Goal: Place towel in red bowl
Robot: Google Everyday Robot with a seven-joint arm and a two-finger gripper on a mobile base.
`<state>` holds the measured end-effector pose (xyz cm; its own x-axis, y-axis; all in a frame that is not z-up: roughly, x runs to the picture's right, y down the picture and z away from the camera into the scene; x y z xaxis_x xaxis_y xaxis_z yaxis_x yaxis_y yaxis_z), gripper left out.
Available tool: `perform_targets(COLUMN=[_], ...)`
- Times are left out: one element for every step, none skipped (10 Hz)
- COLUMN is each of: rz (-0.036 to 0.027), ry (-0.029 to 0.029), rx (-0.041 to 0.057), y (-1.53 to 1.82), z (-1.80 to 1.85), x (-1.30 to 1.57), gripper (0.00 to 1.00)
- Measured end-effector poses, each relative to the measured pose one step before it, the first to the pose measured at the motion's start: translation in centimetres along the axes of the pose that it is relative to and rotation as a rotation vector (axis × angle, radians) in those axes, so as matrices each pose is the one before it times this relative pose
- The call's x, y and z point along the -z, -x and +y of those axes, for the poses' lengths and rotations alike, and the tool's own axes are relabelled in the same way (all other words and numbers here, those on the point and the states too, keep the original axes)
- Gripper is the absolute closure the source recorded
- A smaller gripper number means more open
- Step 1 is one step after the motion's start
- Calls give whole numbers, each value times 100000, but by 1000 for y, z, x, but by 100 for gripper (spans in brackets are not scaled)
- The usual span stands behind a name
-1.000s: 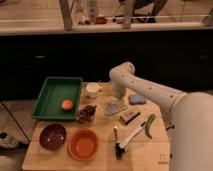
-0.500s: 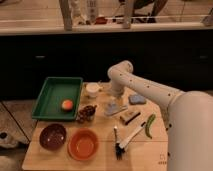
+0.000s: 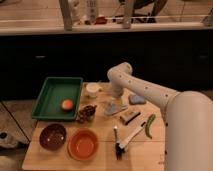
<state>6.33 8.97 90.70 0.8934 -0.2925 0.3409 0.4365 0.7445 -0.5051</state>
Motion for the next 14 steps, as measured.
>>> perform_targets(rz=[-85,-144,-306,-386,-26,-121,84,195,140,216,334,73,21,127], ry=[510,588,763,742,507,968,804,170,365,-518,-379,-318,-195,382], rx=[-394,-224,-49,-246,-164,-661,-364,-26,-598,-521,-185,-23,-47,5], y=[-344,-228,-58,-152,-89,-366,-167,61,-96,-82,-59,-22,-21,-49], z=[98,-30,-28,-15,68,185,154,5,244,60,20,-103,-48,153], x=[-895,-684,-745,-790,-193,-593,-581,-128,-50,44,71,168,167,266], gripper=[20,20,20,20,20,20,24,31,41,51,59,72,78,92])
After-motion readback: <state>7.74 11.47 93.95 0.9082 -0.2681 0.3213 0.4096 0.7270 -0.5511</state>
